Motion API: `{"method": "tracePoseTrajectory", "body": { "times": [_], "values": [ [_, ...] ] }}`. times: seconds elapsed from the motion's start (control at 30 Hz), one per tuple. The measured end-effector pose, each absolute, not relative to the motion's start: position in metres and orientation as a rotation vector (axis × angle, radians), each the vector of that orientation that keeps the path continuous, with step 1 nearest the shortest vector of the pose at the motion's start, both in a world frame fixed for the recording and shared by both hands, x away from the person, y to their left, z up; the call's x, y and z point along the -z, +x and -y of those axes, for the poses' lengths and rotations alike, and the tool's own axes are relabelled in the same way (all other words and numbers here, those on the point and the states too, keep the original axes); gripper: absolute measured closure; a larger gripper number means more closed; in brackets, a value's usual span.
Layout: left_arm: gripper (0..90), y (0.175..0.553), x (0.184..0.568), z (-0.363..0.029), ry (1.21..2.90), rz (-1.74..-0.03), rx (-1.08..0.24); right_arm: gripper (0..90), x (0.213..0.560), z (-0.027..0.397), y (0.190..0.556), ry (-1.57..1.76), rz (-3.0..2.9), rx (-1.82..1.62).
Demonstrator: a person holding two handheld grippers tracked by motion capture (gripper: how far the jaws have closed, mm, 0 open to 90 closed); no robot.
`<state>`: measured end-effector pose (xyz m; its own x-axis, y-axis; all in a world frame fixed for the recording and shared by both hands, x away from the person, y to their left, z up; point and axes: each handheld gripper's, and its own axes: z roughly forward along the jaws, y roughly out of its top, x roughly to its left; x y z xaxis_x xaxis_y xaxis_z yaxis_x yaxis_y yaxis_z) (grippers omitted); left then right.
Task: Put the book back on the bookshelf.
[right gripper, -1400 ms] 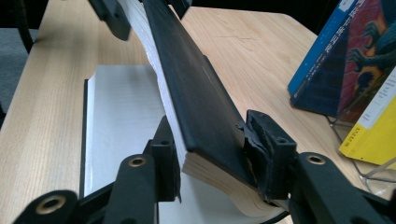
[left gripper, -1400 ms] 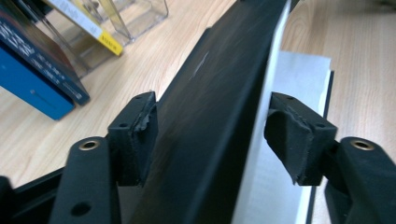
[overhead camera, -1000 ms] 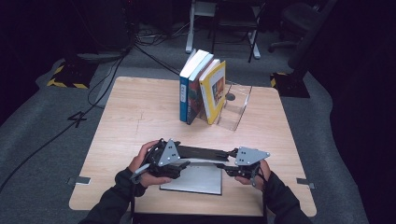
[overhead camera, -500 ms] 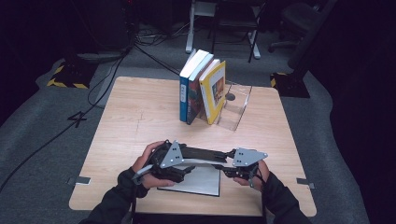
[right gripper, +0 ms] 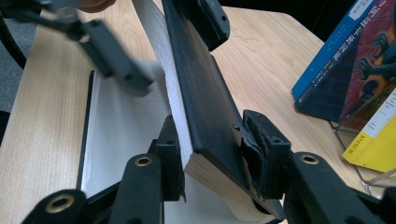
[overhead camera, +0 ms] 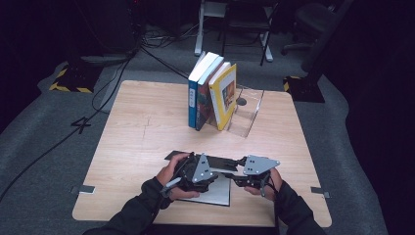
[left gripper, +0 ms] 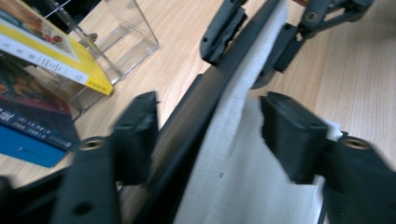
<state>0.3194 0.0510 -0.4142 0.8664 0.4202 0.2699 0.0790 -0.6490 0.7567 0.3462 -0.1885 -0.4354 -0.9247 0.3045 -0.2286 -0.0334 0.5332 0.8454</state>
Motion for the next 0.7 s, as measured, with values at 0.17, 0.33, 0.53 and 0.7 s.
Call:
{"method": "tracePoseTrajectory", "body": {
  "times": [0.17,0.33,0.53,0.7],
  "values": [
    [50.8,0.32,0.413,-0.053,2.258,-0.363,-0.534,59.6,0.436,0.187,0.346,0.222,-2.434,-1.344],
    [52.4,0.32,0.416,-0.053,2.283,-0.356,-0.54,54.1,0.441,0.189,0.348,0.229,-2.445,-1.363],
    [53.0,0.322,0.416,-0.056,2.286,-0.355,-0.532,50.1,0.455,0.197,0.361,0.292,-2.471,-1.333],
    [52.5,0.324,0.415,-0.06,2.287,-0.343,-0.511,57.2,0.455,0.196,0.359,0.257,-2.438,-1.322]
  ]
}}
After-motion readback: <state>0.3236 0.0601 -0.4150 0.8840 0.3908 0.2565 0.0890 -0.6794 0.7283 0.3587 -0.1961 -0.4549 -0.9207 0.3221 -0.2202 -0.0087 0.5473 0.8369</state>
